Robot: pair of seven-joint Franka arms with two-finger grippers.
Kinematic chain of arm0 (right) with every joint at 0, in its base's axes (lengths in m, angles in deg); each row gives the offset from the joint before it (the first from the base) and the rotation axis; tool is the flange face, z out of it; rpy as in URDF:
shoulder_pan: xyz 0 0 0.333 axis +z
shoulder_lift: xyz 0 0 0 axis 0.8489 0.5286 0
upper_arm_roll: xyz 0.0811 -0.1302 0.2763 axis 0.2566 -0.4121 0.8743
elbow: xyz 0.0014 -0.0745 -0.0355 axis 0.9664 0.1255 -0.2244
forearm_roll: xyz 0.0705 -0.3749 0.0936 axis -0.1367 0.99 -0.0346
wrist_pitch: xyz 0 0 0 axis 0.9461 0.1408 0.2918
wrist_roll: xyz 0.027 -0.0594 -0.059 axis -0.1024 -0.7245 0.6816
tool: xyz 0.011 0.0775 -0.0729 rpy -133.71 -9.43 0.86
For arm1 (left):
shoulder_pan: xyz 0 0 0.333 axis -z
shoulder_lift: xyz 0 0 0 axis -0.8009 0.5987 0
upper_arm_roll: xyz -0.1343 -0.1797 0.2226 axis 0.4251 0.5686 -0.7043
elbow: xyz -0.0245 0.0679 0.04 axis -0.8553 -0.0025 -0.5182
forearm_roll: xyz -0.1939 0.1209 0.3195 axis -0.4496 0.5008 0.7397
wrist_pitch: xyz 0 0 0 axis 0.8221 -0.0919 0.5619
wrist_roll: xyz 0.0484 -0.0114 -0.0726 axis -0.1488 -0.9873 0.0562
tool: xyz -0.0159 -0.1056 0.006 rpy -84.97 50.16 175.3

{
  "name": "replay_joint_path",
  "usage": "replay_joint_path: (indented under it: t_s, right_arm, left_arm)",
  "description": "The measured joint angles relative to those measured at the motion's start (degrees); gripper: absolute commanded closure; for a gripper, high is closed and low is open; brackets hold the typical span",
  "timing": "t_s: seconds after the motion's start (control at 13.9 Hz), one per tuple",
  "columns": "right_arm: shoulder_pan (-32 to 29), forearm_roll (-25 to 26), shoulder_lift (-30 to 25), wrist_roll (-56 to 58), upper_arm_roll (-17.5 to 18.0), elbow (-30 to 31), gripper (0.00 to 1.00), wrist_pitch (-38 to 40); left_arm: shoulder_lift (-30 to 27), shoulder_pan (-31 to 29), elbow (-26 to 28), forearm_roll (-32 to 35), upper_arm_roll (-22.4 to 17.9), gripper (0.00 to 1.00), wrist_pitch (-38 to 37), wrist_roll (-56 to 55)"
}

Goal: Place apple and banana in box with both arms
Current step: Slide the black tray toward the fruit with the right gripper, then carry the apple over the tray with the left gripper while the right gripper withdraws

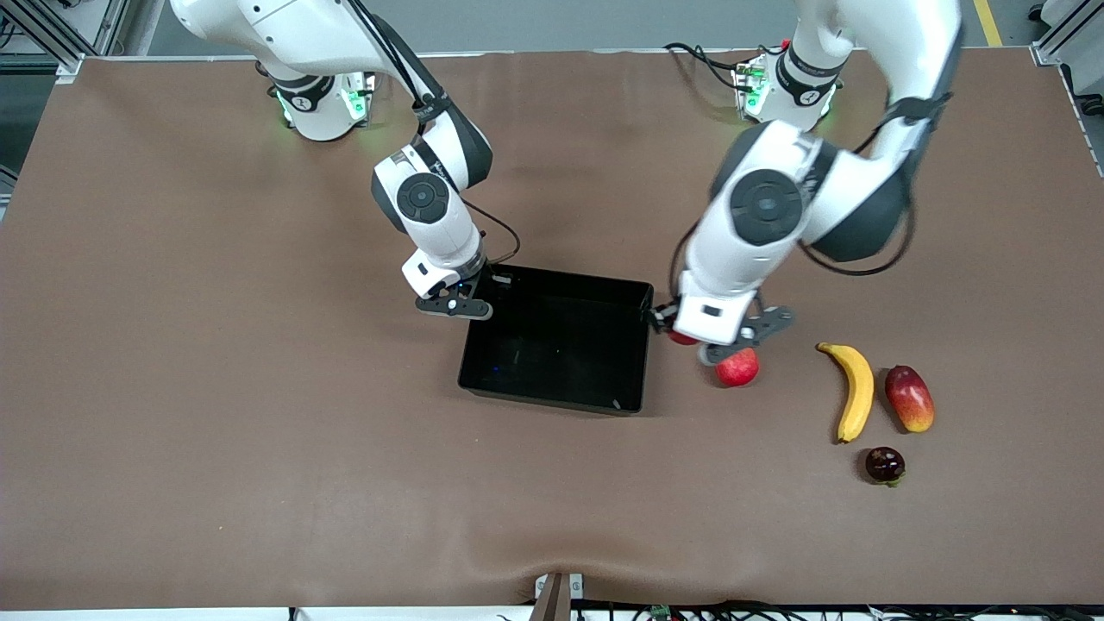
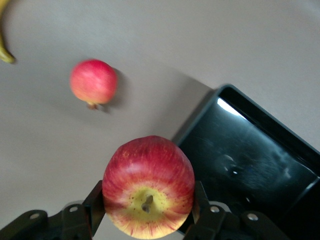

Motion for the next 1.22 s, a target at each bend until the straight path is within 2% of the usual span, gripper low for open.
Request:
replay_joint_path:
  t_s: [0.36, 0.5, 0.93, 1.22]
  right_arm:
    - [-1.05, 0.12, -1.48, 0.05, -2.64, -1.92, 0.00, 0.51]
    - [-3.10, 0.33, -3.12, 4.11, -3.87, -2.02, 0.00, 3.02]
    - [-18.38, 0.50, -12.13, 27.44, -4.69, -2.28, 0.00, 16.76]
    - [-27.09, 0.51, -17.42, 35.67, -4.74, -2.32, 0.00, 23.71]
  left_arm:
    - [4.90, 5.13, -0.03, 0.00, 0.02, 1.00, 5.98, -5.56]
    - [7.13, 6.35, -0.01, 0.01, 0.00, 1.00, 8.42, -5.69]
    - [13.48, 8.07, -0.03, 2.00, 0.01, 1.00, 14.40, -5.71]
    - [16.03, 9.10, -0.03, 2.45, 0.01, 1.00, 15.10, -5.70]
